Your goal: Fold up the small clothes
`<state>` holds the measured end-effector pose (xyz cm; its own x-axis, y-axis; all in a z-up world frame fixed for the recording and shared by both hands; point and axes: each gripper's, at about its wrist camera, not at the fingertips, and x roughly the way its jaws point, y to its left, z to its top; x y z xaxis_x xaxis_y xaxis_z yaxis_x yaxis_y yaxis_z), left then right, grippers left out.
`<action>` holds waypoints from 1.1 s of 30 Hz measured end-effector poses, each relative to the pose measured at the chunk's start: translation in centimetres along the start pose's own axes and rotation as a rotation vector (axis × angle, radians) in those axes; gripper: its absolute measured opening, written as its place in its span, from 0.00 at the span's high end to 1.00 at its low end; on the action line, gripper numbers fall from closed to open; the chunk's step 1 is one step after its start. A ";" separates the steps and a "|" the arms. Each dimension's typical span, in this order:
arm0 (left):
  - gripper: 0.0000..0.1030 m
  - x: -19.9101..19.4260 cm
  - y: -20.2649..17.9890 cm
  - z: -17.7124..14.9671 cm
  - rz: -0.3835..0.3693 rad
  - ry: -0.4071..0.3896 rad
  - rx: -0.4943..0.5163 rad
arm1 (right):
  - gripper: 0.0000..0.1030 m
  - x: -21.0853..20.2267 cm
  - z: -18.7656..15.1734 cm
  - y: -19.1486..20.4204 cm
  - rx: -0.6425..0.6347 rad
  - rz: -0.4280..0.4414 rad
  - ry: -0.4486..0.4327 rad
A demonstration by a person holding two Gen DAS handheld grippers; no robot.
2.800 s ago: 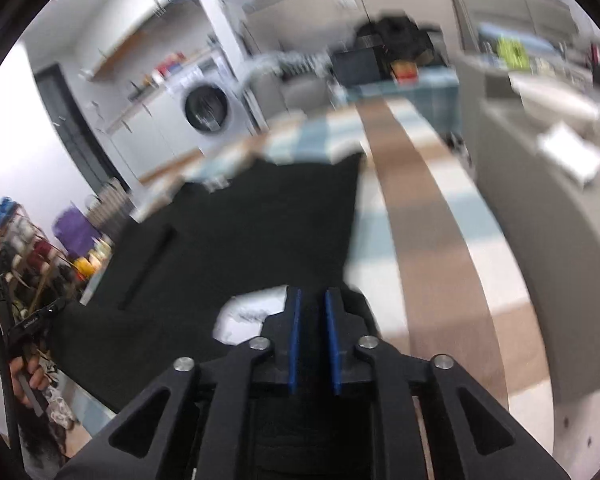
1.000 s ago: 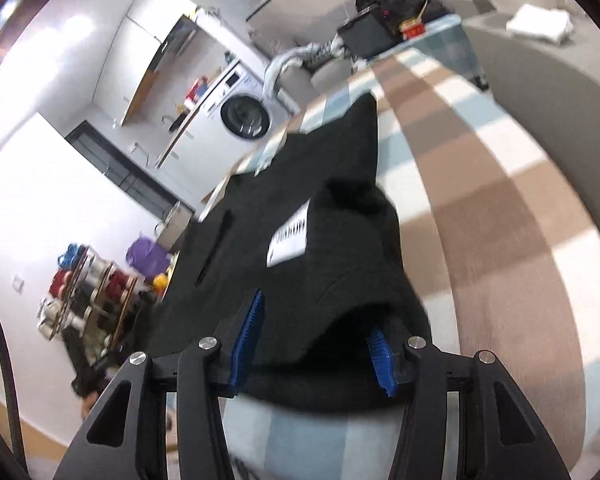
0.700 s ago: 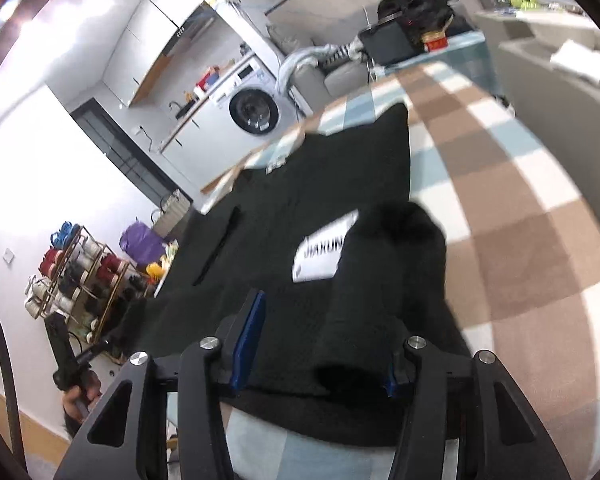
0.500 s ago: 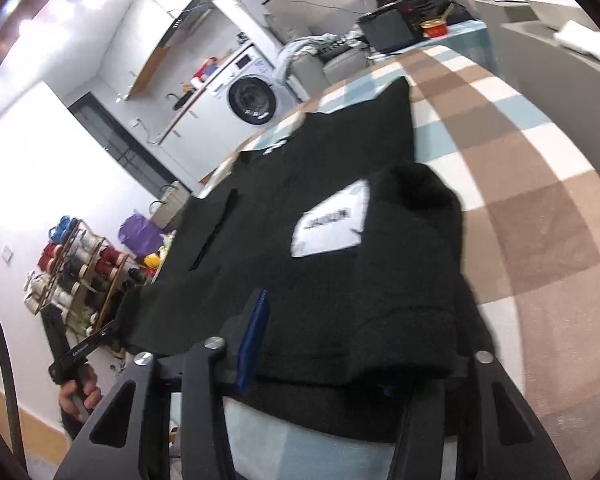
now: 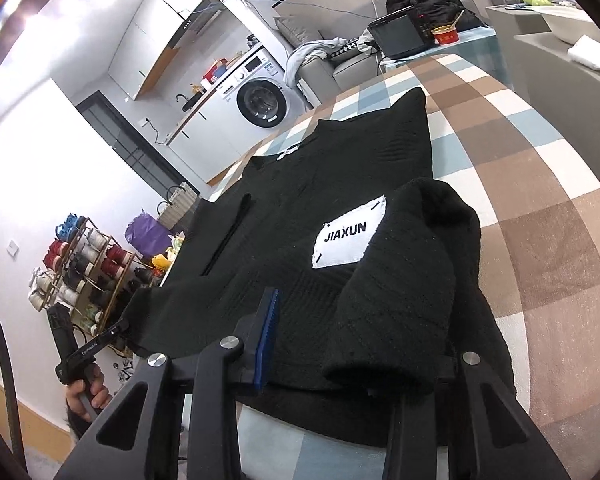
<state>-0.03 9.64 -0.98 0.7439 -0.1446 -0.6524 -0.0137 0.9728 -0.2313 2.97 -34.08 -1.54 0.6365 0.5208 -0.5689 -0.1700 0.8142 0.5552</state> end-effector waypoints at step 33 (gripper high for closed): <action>0.98 4.3 0.1 13.9 -0.050 -0.187 -0.135 | 0.96 -1.7 9.0 1.1 0.049 -0.065 -0.252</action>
<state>12.47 11.64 6.23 0.8566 -0.1437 -0.4956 -0.0536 0.9305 -0.3624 8.43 -36.40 5.51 0.8133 0.3822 -0.4388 -0.0895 0.8272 0.5547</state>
